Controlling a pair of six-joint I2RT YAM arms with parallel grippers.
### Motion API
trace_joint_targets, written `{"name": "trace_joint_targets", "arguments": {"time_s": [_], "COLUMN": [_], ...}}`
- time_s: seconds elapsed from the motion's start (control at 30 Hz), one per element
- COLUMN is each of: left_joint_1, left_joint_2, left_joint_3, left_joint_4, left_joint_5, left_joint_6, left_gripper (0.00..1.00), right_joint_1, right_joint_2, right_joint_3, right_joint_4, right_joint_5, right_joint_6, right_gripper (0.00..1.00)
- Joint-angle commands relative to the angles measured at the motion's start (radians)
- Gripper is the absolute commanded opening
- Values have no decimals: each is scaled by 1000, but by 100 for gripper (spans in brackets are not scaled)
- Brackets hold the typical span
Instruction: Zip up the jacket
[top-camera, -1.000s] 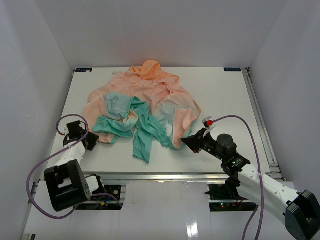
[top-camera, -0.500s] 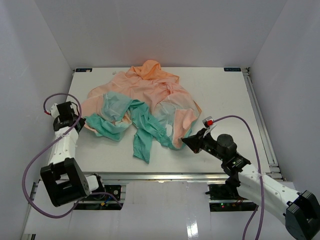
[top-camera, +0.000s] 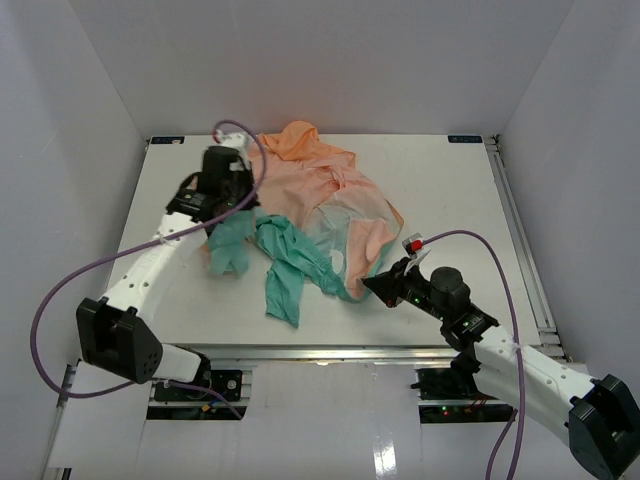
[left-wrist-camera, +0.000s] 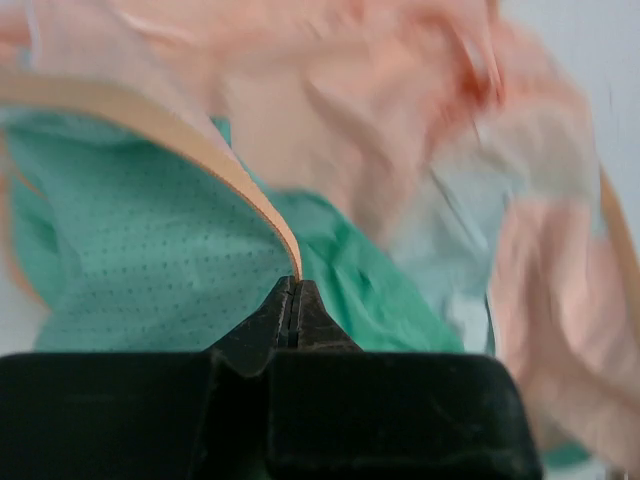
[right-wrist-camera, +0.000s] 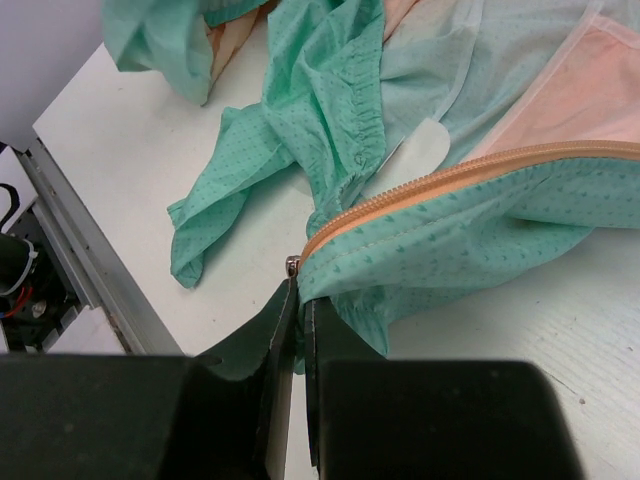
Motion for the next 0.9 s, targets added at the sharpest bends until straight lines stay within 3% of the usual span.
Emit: {"name": "trace_joint_targets", "arguments": {"time_s": [0.0, 0.13, 0.17, 0.3, 0.4, 0.57, 0.73, 0.87], "left_joint_1": [-245, -389, -408, -443, -443, -442, -397, -245], "left_joint_2": [10, -2, -5, -25, -83, -97, -34, -18], "left_joint_3": [-135, -296, -327, -389, -377, -265, -167, -241], "left_joint_4": [-55, 73, 103, 188, 184, 29, -241, -258], "left_joint_5": [-34, 19, 59, 228, 232, 61, 17, 218], "left_joint_6": [2, -57, -61, -42, -20, -28, 33, 149], "left_gripper": [0, 0, 4, 43, 60, 61, 62, 61], "right_joint_1": [-1, 0, 0, -1, -1, 0, -1, -1], "right_joint_2": [24, 64, 74, 106, 122, 100, 31, 18], "right_joint_3": [31, 40, 42, 53, 60, 61, 49, 66], "right_joint_4": [38, 34, 33, 26, 11, -30, -46, -52], "right_joint_5": [14, 35, 40, 67, 76, 102, 94, 69], "right_joint_6": [12, 11, 11, 8, 8, 8, 14, 12], "right_gripper": [8, 8, 8, 8, 8, 8, 8, 8]}}
